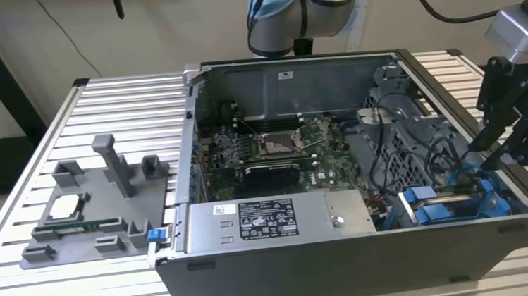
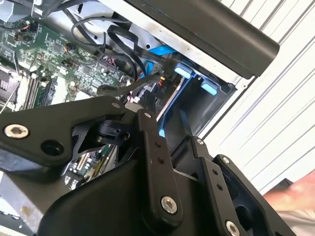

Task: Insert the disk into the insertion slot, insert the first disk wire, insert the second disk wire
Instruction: 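Insert the first disk wire, then insert the second disk wire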

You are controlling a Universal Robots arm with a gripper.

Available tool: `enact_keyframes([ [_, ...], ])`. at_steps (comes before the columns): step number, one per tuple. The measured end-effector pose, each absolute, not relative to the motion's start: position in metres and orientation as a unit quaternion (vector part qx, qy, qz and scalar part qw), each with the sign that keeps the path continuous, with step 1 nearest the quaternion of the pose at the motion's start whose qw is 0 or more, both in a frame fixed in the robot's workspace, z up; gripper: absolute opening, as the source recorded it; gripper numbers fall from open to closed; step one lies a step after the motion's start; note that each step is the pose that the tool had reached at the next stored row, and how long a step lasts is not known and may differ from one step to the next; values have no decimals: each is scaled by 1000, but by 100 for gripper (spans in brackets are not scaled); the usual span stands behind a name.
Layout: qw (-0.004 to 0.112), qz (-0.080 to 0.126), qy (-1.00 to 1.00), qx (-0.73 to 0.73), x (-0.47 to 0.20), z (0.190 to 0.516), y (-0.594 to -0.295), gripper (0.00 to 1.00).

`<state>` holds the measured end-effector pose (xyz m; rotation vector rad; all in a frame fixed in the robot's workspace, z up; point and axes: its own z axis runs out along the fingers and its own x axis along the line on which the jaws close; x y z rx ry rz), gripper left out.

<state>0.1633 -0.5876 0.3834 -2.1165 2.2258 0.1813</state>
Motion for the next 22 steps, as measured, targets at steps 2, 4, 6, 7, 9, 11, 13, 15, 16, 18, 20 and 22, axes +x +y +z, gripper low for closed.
enact_keyframes([
  [2,32,59,723,-688,163,383,-588,100],
  [4,32,59,723,-688,163,383,-588,100],
  [6,32,59,723,-688,163,384,-588,100],
  [7,32,59,723,-688,164,384,-588,100],
  [9,32,59,723,-688,165,384,-588,100],
  [11,32,59,723,-688,168,384,-588,100],
  [13,32,59,723,-688,172,384,-588,100],
  [15,32,59,723,-688,176,383,-588,100],
  [16,32,59,723,-688,177,384,-588,100],
  [18,32,59,723,-688,180,384,-587,100],
  [20,32,59,723,-688,182,384,-586,100],
  [22,32,59,723,-688,185,384,-584,100],
])
